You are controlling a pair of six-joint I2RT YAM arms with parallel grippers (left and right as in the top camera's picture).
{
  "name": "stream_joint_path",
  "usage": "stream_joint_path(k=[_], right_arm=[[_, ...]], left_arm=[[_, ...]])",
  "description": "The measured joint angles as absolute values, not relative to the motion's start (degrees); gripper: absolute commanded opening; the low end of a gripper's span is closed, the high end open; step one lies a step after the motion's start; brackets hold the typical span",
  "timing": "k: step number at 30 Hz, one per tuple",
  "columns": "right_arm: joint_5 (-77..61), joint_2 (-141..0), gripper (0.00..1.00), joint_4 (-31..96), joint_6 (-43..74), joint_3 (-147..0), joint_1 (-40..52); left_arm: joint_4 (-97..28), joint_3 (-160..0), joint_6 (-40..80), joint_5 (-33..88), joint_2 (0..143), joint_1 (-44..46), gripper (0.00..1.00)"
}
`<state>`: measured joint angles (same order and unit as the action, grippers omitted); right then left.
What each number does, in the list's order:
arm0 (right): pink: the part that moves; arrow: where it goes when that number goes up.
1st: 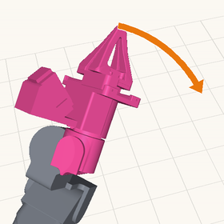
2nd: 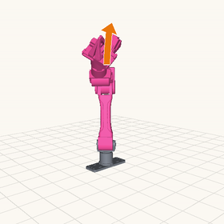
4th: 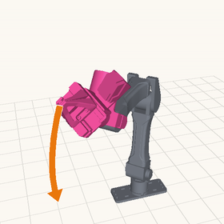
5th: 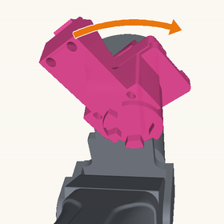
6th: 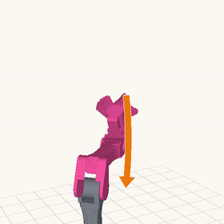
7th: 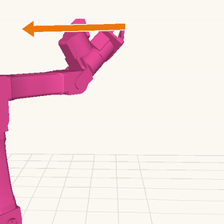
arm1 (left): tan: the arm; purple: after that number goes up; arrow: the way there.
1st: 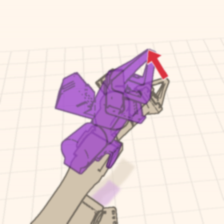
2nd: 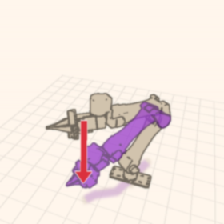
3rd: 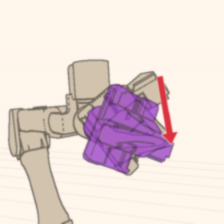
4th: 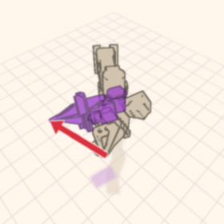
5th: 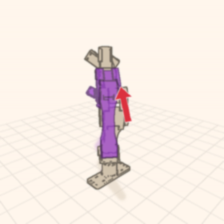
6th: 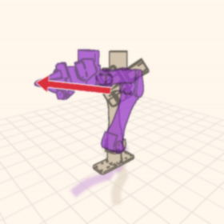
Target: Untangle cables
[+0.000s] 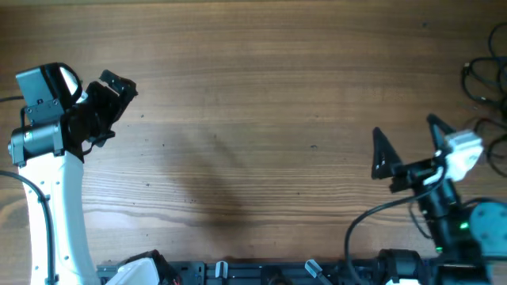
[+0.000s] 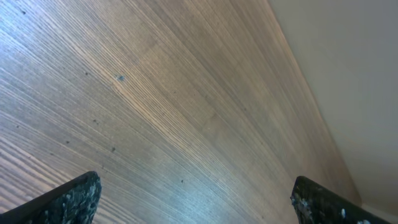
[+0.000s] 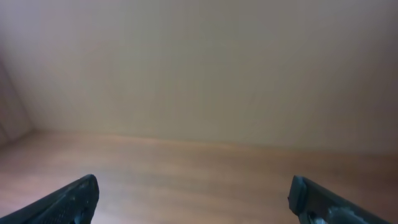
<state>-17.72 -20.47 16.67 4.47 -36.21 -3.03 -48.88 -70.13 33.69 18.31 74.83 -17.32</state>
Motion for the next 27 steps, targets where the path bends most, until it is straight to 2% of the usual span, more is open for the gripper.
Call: stream_joint_path(k=[4,8,13,14,16,27], right_arm=[[-15.92,-10.52,1.00,0.71,6.26,-17.32,-3.03],[-13.10,-4.91,1.00,-4.84,7.90,-7.94,-3.03],[-11.29,-1.58,1.00,-7.42,8.38,-1.67,-3.03],[-11.29,-1.15,1.00,-4.38,8.97,-1.13,-3.03],[-11.07,-1.02,1.00,-0.01,9.43,-0.34,-3.03],[-10.83,-0.99,1.00,-0.43,9.85,-0.34,-3.03]], left_arm=[[-48.84,-70.13,33.69,18.33,74.87,-17.32,1.00],[-48.86,-70.13,33.69,18.33,74.87,-17.32,1.00],[-48.88,-70.13,33.69,18.33,74.87,-17.32,1.00],[-48.86,-70.13,33.69,18.33,74.89,-17.32,1.00],[-48.84,-70.13,33.69,18.33,74.89,-17.32,1.00],[-48.86,-70.13,33.69,18.33,74.89,-17.32,1.00]])
